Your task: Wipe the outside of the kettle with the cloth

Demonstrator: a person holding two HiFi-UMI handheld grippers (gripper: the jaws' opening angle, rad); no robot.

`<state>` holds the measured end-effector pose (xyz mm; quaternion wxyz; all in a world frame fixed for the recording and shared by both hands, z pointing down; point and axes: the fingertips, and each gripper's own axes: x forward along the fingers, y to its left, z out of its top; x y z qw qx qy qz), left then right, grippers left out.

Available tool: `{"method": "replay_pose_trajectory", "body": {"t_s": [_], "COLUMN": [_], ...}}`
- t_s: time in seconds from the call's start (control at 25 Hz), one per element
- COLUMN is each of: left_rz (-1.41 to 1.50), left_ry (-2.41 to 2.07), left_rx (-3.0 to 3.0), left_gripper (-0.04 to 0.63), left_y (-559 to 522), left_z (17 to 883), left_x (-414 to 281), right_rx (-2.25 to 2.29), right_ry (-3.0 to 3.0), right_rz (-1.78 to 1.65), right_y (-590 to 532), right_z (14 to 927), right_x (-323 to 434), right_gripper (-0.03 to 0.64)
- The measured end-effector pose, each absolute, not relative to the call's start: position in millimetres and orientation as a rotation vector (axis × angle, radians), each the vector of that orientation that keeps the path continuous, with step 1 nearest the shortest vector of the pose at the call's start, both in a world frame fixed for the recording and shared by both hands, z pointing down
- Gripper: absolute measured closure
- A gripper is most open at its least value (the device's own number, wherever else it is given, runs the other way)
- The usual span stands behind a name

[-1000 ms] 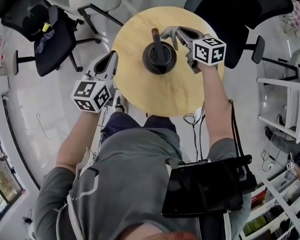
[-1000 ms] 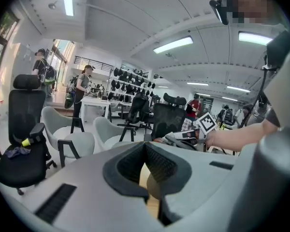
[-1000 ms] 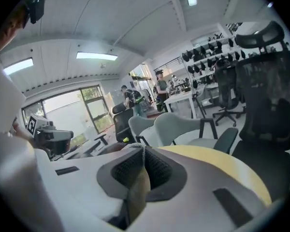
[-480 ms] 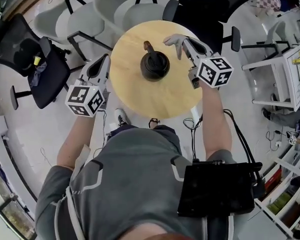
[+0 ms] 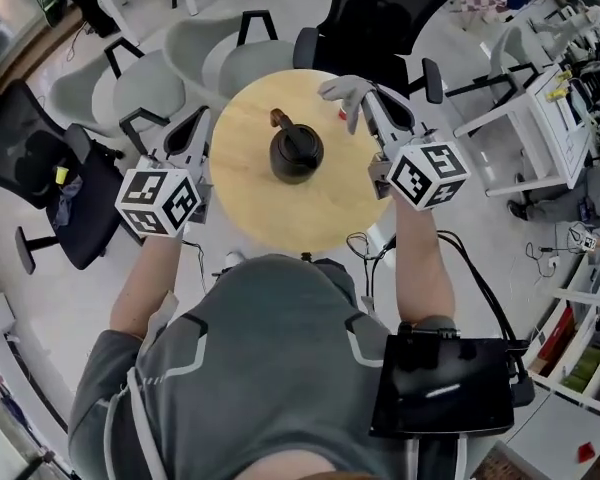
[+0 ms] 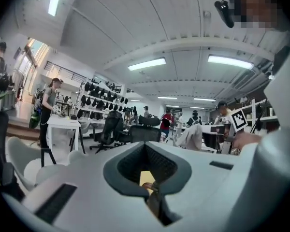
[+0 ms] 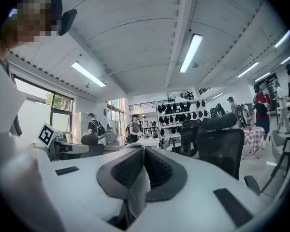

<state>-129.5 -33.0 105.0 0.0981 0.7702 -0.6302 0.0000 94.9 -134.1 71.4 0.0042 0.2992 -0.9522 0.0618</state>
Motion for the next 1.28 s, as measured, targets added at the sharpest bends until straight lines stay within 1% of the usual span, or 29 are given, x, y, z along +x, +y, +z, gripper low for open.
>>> {"method": "replay_pose_trajectory", "body": {"t_s": [0.12,0.48,1.28], "left_rz": [-0.028,-0.072,0.043], "left_ry": [-1.873,-1.936,-2.129], "left_rx": [2.364,2.447,2.337], "left_gripper": [0.588,0.589,0.589], "left_y": [-38,-34,-19], "left_z": [78,34,43], "left_x": [-127,-137,-146], "right_rx": [1.011,1.157,1.136], "right_ry": [-2.997,-2.984,-2.977], "right_rz": [0.149,0.050,-0.004], "right_y": [-124,-111,-104], "right_z": [51,25,19], "right_x": [102,104,102], "right_gripper": [0.581,0.581,0.582]}}
